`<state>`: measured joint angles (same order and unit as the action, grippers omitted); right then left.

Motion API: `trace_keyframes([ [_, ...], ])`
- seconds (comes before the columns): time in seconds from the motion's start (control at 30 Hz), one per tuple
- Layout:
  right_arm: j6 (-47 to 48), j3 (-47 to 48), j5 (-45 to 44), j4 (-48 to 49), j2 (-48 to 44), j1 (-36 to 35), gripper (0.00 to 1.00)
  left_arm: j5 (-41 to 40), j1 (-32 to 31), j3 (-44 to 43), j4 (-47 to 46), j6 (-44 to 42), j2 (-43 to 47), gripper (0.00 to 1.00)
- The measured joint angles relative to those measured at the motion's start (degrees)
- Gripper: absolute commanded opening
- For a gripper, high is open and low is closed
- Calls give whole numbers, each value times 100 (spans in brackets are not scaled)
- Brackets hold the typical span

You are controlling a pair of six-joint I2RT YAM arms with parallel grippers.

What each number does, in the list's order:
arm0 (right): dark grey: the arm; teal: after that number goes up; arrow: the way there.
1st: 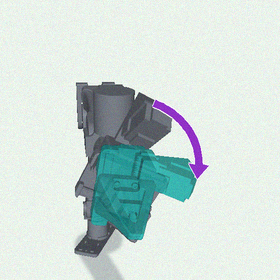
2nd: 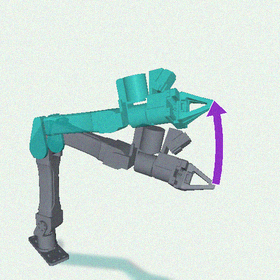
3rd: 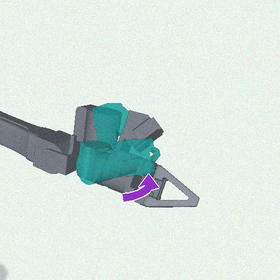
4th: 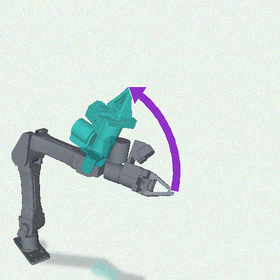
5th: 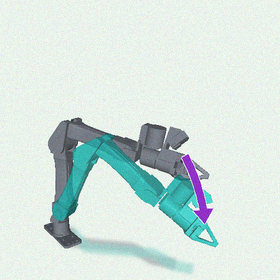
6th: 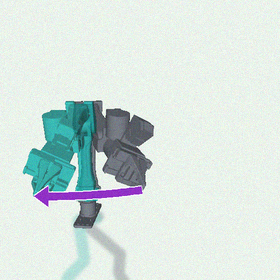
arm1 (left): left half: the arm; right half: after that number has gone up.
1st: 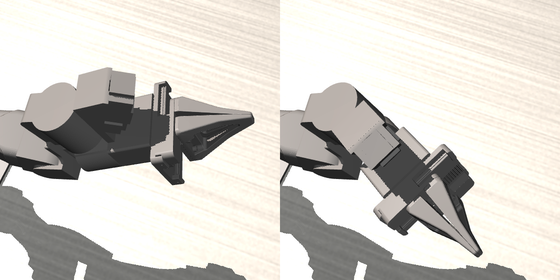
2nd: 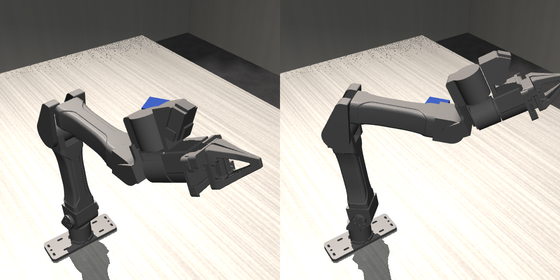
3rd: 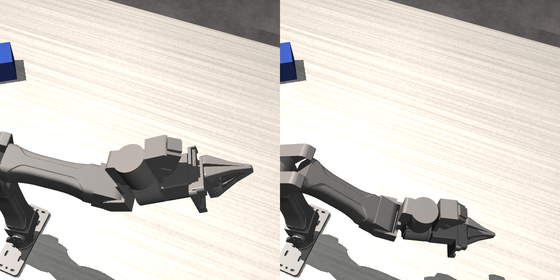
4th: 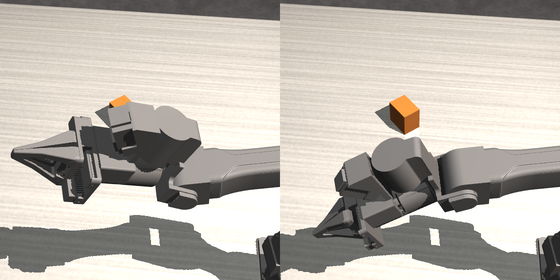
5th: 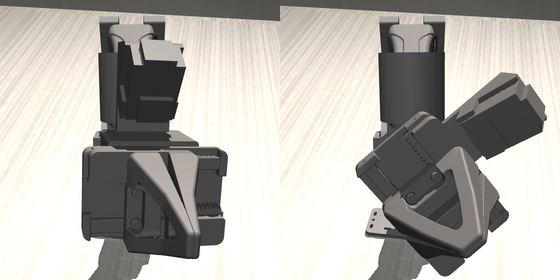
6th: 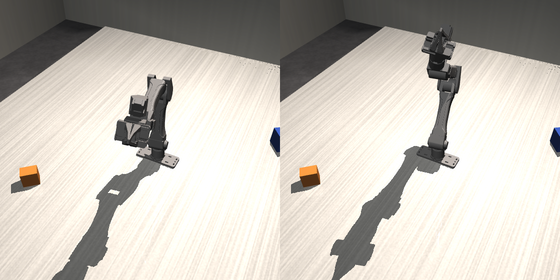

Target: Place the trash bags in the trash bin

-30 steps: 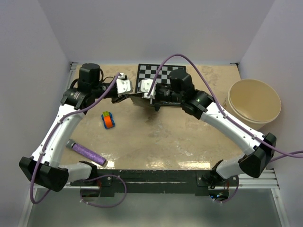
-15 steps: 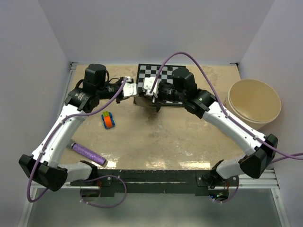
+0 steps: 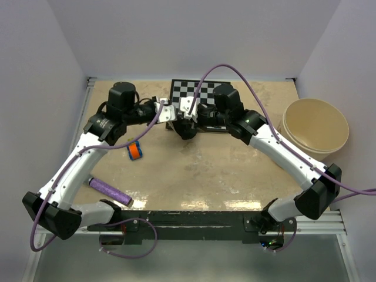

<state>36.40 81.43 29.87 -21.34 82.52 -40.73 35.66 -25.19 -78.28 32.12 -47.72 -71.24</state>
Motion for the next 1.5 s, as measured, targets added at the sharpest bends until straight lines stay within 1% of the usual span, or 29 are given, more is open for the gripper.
trace_keyframes([
  [0.13,-66,249,592,-225,208,197,0,-590,-540,402,-560,-273,92,0],
  [0.2,-372,527,800,-195,527,389,0,-964,-896,518,-793,-619,87,0],
  [0.33,-1130,708,999,160,1104,874,0,-1408,-1287,686,-1115,-1161,166,0],
  [0.4,-1213,772,1078,140,1161,944,0,-1624,-1392,925,-1268,-1493,170,0],
  [0.5,-1270,883,1493,24,1150,964,0,-1749,-1550,1156,-1537,-1941,166,0],
  [0.57,-1390,1027,1893,-61,1113,964,0,-1934,-1604,1255,-1773,-2124,157,0],
  [0.6,-1445,1099,1937,-55,1082,970,0,-2000,-1615,1296,-1847,-2208,157,0],
  [0.7,-1738,1165,1991,107,1001,1082,0,-2210,-1652,1405,-2229,-2306,232,0],
  [0.77,-1801,1102,1810,229,874,1078,0,-2347,-1650,1517,-2363,-2280,313,0],
  [0.87,-1617,920,1471,247,667,1016,0,-2455,-1646,1635,-2612,-2192,490,0],
  [0.97,-1272,857,1617,-7,636,999,0,-2575,-1635,1567,-2881,-2199,538,0],
  [1.07,-1198,918,2020,-188,636,999,0,-2616,-1554,1464,-2896,-2208,415,0],
  [1.13,-1373,1054,2151,-81,636,999,0,-2579,-1504,1464,-2708,-2232,337,0],
  [1.3,-1526,1145,1878,210,636,1001,0,-2524,-1552,1530,-2588,-2251,522,0],
  [1.4,-1246,1143,1617,79,684,992,0,-2546,-1606,1537,-2844,-2389,610,0],
  [1.5,-903,1143,1659,-297,734,911,0,-2564,-1604,1434,-3077,-2516,474,0],
])
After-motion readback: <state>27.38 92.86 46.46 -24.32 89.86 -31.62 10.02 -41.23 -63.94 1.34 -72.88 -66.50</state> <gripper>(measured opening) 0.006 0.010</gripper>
